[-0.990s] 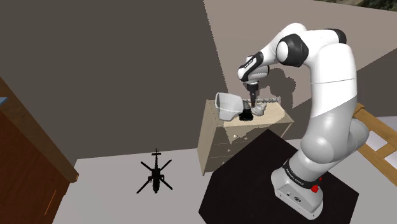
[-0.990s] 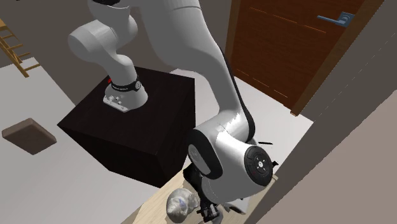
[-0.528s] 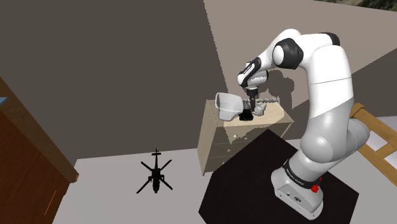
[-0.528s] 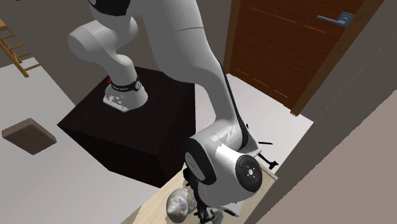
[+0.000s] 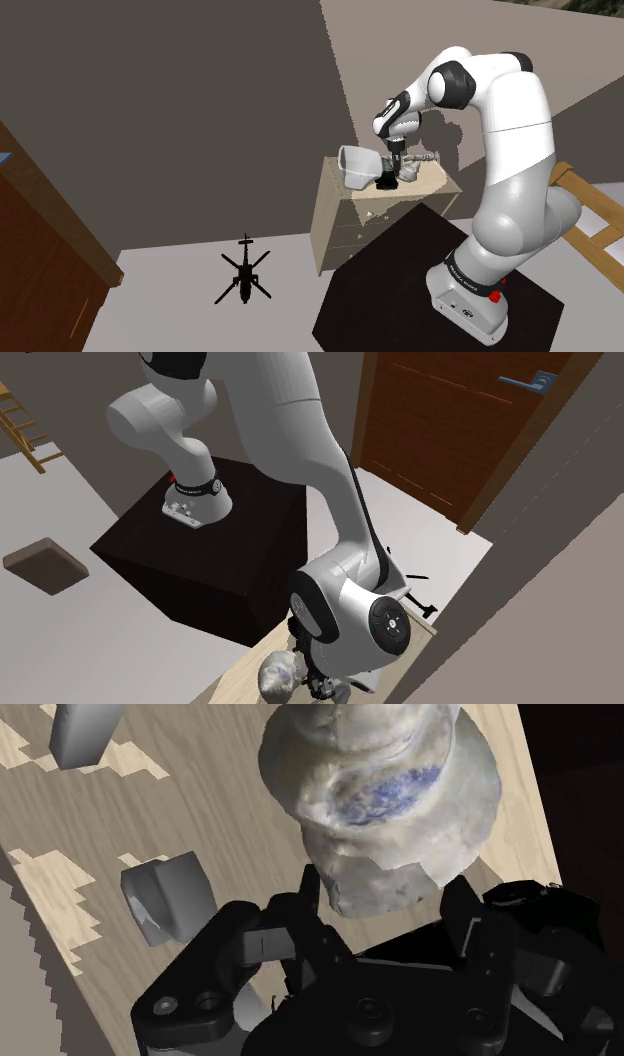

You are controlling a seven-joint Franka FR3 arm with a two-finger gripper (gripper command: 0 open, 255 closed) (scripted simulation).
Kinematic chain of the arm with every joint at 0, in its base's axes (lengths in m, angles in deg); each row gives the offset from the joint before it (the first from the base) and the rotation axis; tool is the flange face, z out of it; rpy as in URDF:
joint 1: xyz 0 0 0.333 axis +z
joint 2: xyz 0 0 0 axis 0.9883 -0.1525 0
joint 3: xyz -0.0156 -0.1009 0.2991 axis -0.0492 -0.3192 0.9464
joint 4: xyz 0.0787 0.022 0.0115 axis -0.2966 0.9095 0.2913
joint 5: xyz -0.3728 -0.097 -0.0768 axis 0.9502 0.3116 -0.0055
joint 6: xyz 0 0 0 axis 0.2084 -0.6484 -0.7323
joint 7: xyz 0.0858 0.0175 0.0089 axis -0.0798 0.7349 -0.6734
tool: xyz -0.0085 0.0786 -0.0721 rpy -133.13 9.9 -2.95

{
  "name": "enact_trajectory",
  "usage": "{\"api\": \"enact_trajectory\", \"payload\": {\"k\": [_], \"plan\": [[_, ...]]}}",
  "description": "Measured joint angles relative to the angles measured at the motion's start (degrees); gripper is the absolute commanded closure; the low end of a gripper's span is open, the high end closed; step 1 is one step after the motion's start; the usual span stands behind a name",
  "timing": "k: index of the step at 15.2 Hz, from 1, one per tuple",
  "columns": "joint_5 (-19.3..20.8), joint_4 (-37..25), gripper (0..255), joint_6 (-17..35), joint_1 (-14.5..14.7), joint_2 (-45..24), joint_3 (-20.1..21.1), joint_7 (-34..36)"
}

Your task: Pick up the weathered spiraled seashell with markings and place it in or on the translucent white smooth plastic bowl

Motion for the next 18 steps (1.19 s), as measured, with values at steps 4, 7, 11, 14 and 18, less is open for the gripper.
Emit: {"api": "enact_trajectory", "payload": {"k": [4,7,11,14,18], "plan": [[0.0,0.1,255,0.0,0.0,0.0,0.0,0.0],[0.0,0.1,255,0.0,0.0,0.0,0.0,0.0],[1.1,-0.1,0,-0.4,-0.2,0.2,-0.2,-1.7],[7.0,-0.8,0,-2.6,-0.7,1.7,-0.6,-11.3],[15.4,-4.5,0,-5.4,-2.0,2.5,-0.6,-27.5]]}}
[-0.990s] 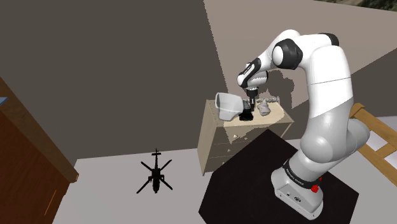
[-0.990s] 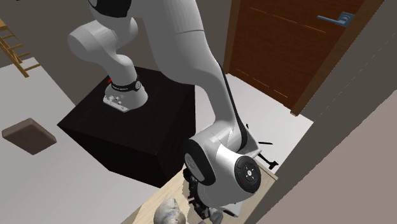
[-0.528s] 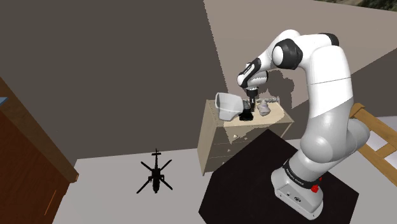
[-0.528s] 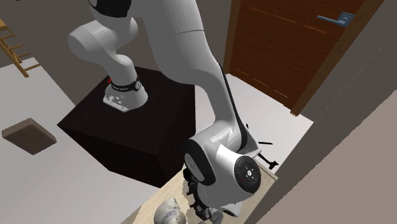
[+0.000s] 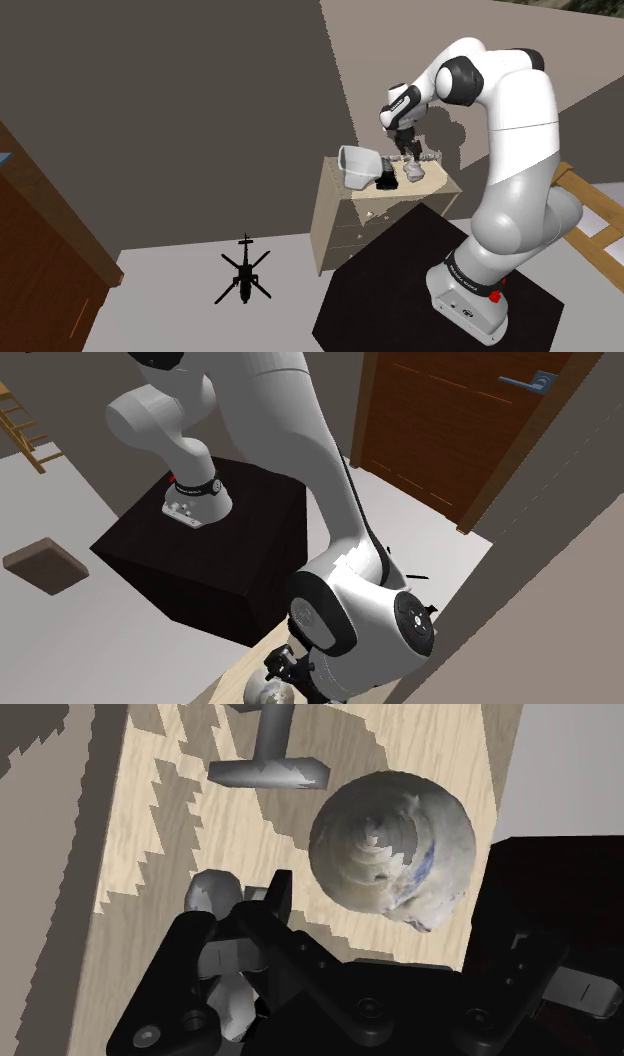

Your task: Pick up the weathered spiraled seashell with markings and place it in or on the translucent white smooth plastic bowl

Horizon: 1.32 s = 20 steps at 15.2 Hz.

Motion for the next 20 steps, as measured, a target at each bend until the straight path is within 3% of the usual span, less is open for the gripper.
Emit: {"api": "enact_trajectory", "payload": {"k": [4,15,16,20], "plan": [[3.3,-0.8,0,1.0,-1.0,-0.6,0.1,-6.8],[3.8,0.2,0,4.3,-2.1,-2.7,-0.1,-7.1],[3.8,0.2,255,4.3,-2.1,-2.7,-0.1,-7.1],[3.9,0.2,255,4.3,-2.1,-2.5,-0.1,-7.1]]}}
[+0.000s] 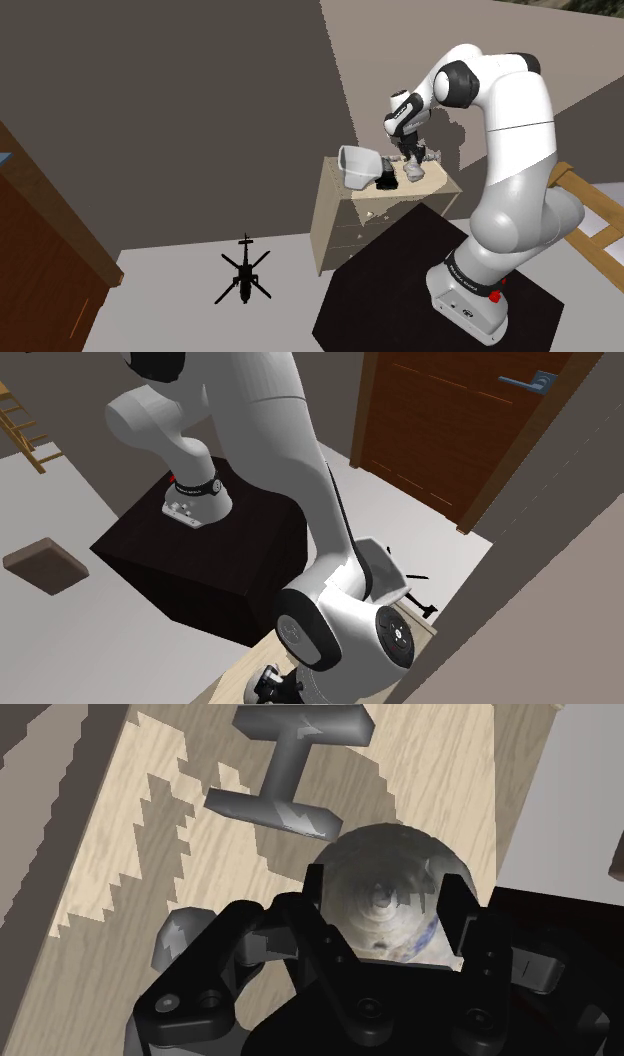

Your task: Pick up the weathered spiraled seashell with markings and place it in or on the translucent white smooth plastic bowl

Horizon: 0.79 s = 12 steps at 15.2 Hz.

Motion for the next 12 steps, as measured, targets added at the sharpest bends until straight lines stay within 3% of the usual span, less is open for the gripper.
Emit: {"api": "enact_trajectory", "payload": {"k": [12], "plan": [[0.3,0.7,255,-2.1,0.4,2.9,-0.4,-0.9]]}}
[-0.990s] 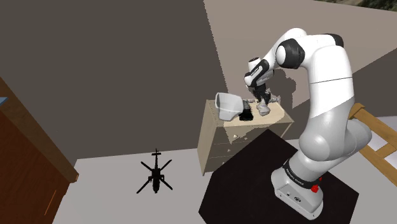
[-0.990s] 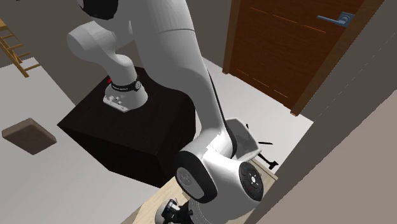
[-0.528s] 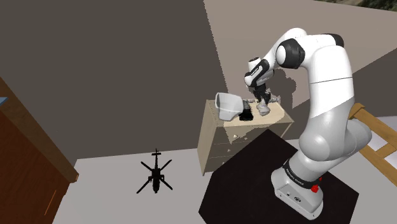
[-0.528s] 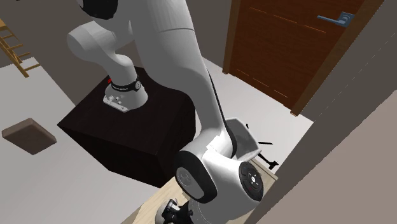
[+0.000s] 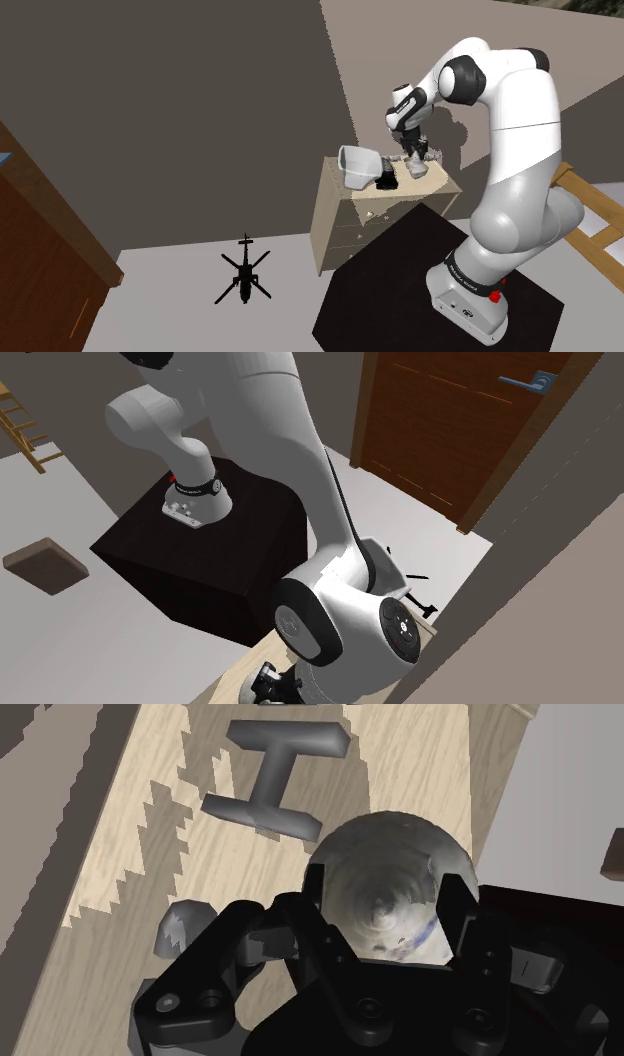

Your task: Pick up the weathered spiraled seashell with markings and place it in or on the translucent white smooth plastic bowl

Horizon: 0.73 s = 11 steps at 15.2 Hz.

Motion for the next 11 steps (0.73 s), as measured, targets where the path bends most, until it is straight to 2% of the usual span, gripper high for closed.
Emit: {"api": "enact_trajectory", "payload": {"k": [11], "plan": [[0.6,0.3,255,-5.3,1.0,6.0,-0.8,-1.8]]}}
